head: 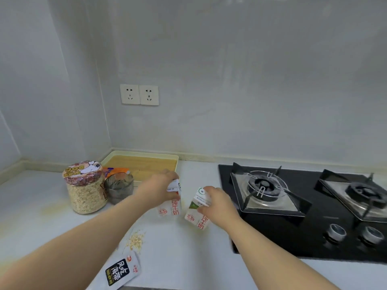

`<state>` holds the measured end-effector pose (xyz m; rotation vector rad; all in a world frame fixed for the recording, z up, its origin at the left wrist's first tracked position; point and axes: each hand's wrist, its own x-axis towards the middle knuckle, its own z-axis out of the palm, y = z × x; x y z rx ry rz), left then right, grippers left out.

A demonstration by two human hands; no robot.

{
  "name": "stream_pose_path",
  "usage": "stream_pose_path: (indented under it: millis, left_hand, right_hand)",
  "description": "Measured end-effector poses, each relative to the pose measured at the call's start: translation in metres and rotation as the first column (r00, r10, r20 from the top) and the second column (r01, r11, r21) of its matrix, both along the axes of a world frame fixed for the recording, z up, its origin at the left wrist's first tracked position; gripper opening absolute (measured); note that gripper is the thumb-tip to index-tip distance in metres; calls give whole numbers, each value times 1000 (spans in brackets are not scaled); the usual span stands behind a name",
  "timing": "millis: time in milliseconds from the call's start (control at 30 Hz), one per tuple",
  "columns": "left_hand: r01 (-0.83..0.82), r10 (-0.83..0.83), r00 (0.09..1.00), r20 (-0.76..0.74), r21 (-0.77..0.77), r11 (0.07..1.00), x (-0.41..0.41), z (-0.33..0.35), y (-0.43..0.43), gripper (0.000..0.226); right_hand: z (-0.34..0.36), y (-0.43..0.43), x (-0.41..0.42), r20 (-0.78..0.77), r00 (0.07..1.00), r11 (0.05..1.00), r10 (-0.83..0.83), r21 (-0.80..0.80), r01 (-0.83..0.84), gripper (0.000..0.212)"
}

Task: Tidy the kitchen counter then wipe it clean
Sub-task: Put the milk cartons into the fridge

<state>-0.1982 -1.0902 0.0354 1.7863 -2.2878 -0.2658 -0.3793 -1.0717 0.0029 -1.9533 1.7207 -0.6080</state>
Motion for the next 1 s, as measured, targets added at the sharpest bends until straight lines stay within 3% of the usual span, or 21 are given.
stream_pose_path:
  millis: [133,300,633,1000]
  left_hand:
    - [111,-112,993,-42,-33,993,-81,15,9,56]
    - [237,-240,971,-16,-108,965,-201,24,34,50]
    - [504,-512,858,-44,-122,855,-449,18,95,44]
    - [786,-792,610,-30,-105,609,-677,14,127,44]
  right_hand:
    - [16,30,-74,18,996,994,-92,-51,93,36]
    - [26,80,-185,49,967,964,-249,-85,253,45]
    - [26,181,-412,47,846,842,-530,-86,532,37]
    - [17,255,-597,77,646,646,-760,-25,763,40]
